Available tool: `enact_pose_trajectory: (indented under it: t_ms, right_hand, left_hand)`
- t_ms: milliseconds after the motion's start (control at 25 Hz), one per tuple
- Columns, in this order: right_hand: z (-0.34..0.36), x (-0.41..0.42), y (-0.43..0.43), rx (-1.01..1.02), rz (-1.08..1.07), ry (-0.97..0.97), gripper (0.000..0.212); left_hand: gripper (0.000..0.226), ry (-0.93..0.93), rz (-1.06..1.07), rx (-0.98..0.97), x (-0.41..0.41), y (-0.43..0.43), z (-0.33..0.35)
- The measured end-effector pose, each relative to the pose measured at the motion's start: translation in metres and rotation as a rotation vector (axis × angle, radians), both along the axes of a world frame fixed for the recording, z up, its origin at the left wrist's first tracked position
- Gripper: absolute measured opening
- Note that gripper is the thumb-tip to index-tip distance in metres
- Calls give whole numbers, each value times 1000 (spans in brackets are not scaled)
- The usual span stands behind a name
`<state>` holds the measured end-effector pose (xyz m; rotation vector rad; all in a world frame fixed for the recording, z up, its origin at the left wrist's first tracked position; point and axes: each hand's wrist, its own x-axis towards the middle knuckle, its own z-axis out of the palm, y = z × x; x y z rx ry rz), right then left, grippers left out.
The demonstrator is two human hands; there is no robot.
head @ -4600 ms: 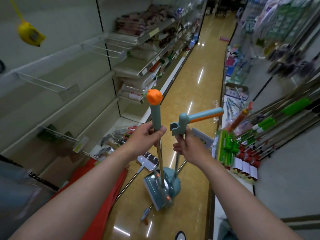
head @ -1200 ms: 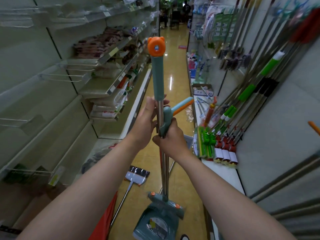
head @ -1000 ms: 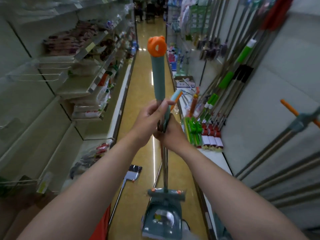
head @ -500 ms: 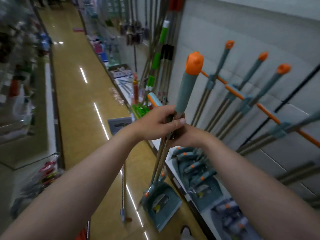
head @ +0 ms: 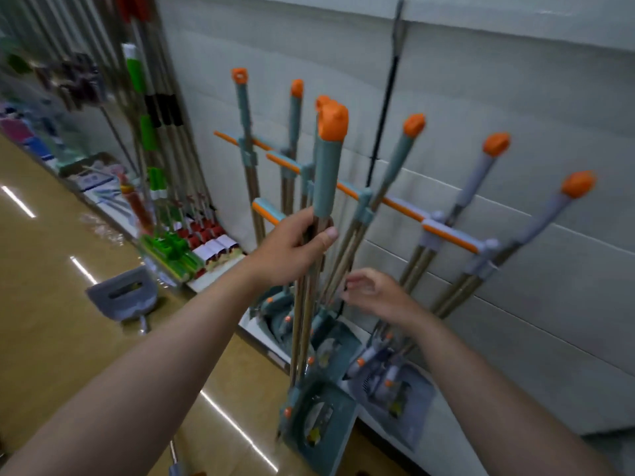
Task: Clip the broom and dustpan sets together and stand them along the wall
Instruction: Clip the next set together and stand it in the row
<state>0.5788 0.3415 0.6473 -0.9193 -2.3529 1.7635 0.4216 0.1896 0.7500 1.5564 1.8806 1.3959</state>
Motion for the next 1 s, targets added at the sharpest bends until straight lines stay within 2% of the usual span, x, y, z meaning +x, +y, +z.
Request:
enact_pose_trajectory:
  t_ms: [120, 240, 320, 400, 520, 600, 680, 800, 880, 1000]
  right_hand:
    - [-38, 67, 46, 68, -403, -104, 24]
    - [-47, 110, 72, 190, -818, -78, 34]
    - [-43, 118, 86, 220, -898, 64, 54]
    - [-31, 116, 101, 151, -876, 235, 65]
    - [-23, 111, 124, -9, -760, 293, 46]
    - [-22, 114, 140, -144, -554, 297, 46]
    - [-11, 115, 155, -228, -327, 306, 55]
    - [29, 101, 176, -209, -117, 425, 79]
    - [62, 87, 184, -201, -23, 531, 74]
    - [97, 67, 186, -161, 91, 531, 63]
  left_hand:
    - [42, 10, -29, -11, 19, 36, -6]
    - [32, 34, -61, -49, 36, 61, -11]
    - [30, 31, -64, -76, 44, 71, -13]
    - [30, 16, -59, -98, 49, 79, -17]
    - [28, -22, -65, -128, 49, 82, -22]
    - [30, -22, -52, -129, 45, 84, -24]
    - [32, -22, -36, -112, 43, 87, -25]
    - [43, -8, -34, -89, 42, 93, -26]
    - [44, -12, -25, -84, 42, 97, -27]
    - [35, -31, -14, -94, 44, 100, -27]
